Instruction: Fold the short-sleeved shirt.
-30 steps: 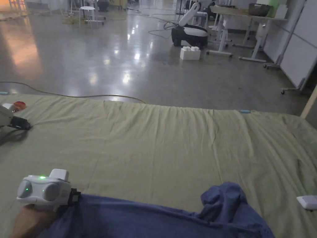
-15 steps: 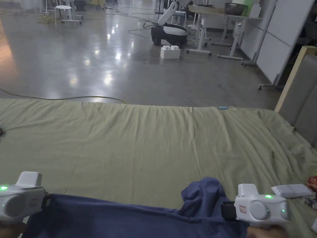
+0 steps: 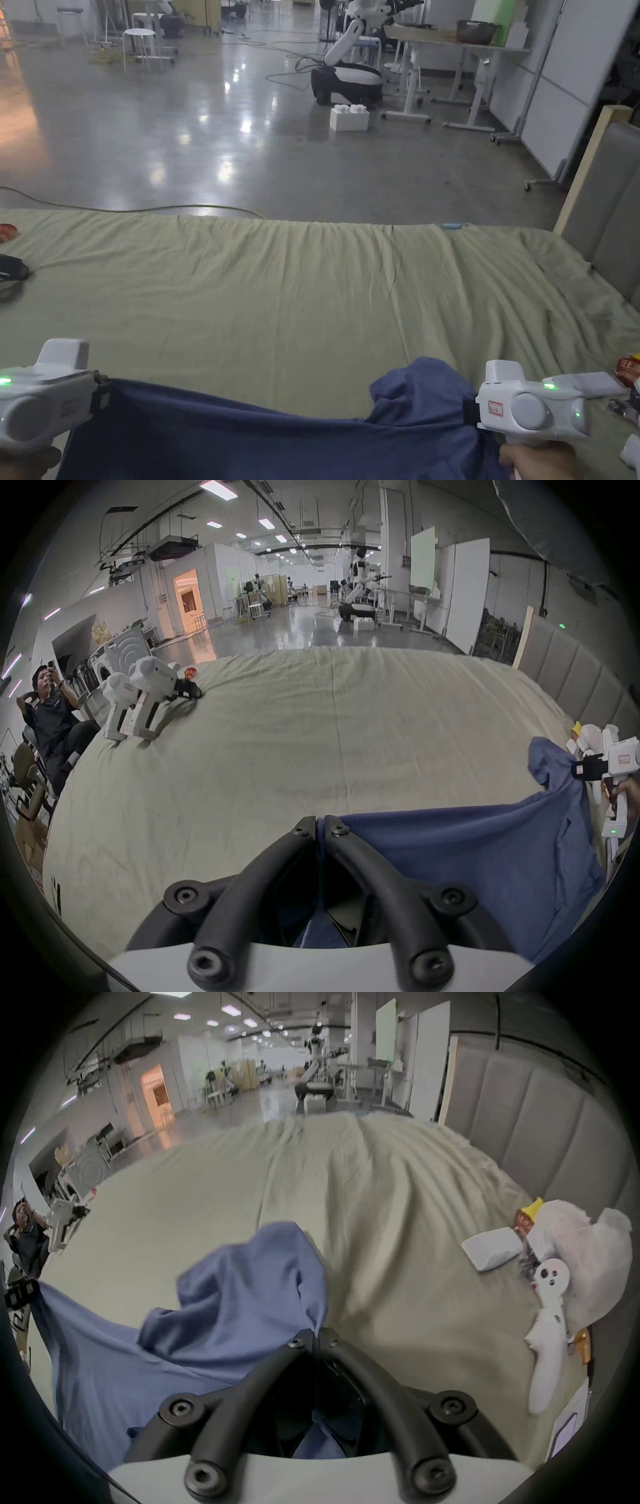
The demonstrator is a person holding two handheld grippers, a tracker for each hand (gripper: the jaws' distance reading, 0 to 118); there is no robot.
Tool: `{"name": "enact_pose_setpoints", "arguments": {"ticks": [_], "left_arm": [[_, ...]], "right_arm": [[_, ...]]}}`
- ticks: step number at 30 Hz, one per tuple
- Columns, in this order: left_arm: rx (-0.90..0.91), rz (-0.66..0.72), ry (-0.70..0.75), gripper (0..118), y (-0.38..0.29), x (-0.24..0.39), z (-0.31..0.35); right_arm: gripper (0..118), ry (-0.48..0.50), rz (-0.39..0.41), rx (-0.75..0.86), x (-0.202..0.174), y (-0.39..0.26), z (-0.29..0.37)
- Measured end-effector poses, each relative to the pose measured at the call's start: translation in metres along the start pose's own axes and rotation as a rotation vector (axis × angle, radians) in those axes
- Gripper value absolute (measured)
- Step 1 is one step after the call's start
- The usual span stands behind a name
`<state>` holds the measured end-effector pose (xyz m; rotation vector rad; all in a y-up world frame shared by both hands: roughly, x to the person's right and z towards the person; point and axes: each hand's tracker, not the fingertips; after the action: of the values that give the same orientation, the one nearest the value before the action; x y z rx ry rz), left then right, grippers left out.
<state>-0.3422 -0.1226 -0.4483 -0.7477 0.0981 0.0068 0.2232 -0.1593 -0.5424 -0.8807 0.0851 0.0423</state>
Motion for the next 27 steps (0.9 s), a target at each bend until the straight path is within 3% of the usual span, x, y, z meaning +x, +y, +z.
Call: {"name": "enact_pose_setpoints", "arguments": {"ticks": [7,13,27], "left_arm": [[0.085,0.01,-0.01,0,0.009,-0.003,0.07],[0.18,0.031,-0.014,0,0.026,-0.01,0.135],[0.411,0.037,0.046,0,0.149,-0.028,0.259]], "right_arm": [[0,0.025,0.072,0.135,-0.012,0.001,0.085],[0,0.048,0.061,0.275,-0.014,0.022,0.171],[0,0.012,0.118,0.592,-0.029,0.138,0.319]]}}
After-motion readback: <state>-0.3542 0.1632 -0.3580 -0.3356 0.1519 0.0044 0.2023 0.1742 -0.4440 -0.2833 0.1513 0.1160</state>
